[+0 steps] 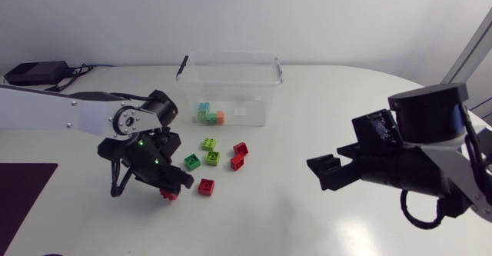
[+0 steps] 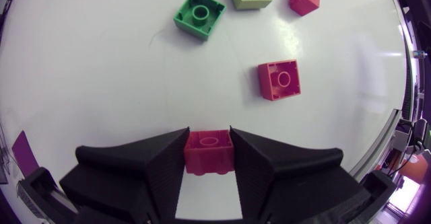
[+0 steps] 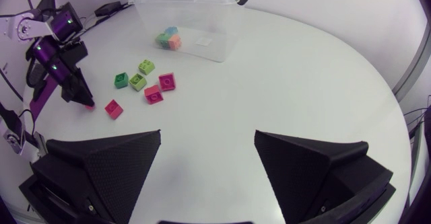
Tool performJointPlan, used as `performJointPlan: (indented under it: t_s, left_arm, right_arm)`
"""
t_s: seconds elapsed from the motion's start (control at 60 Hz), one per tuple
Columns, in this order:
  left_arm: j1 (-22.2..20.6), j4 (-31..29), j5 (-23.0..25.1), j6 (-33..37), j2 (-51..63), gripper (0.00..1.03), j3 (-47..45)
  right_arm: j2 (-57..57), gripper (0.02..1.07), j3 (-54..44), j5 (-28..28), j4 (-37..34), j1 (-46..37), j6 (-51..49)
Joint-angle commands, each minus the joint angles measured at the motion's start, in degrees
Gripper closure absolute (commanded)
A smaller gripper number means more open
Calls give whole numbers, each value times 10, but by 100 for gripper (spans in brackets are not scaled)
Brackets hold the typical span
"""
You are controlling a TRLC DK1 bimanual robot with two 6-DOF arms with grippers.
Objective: Place the duplo bricks in the container
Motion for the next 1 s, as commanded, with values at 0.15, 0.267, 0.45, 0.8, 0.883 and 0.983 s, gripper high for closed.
performJointPlan:
  t_s: [0.15, 0.267, 0.45, 0.8, 0.883, 0.983]
  left_arm:
    - [18, -9, 3, 4, -70, 73, 25]
    - [36, -9, 3, 7, -78, 73, 53]
    - [49, 6, 3, 15, -92, 73, 104]
    - [48, 142, 3, 20, -66, 73, 216]
    - [35, 166, 3, 20, -47, 73, 239]
    - [28, 180, 3, 18, -5, 73, 281]
  right_arm:
    - [159, 7, 106, 21, -53, 44, -70]
    - [235, 7, 147, 14, -86, 47, -135]
    - [277, 7, 176, -1, -96, 57, -178]
    - [403, 7, 218, -35, -30, 116, -162]
    - [418, 7, 230, -37, -25, 121, -166]
    - [436, 7, 246, -37, -19, 135, -168]
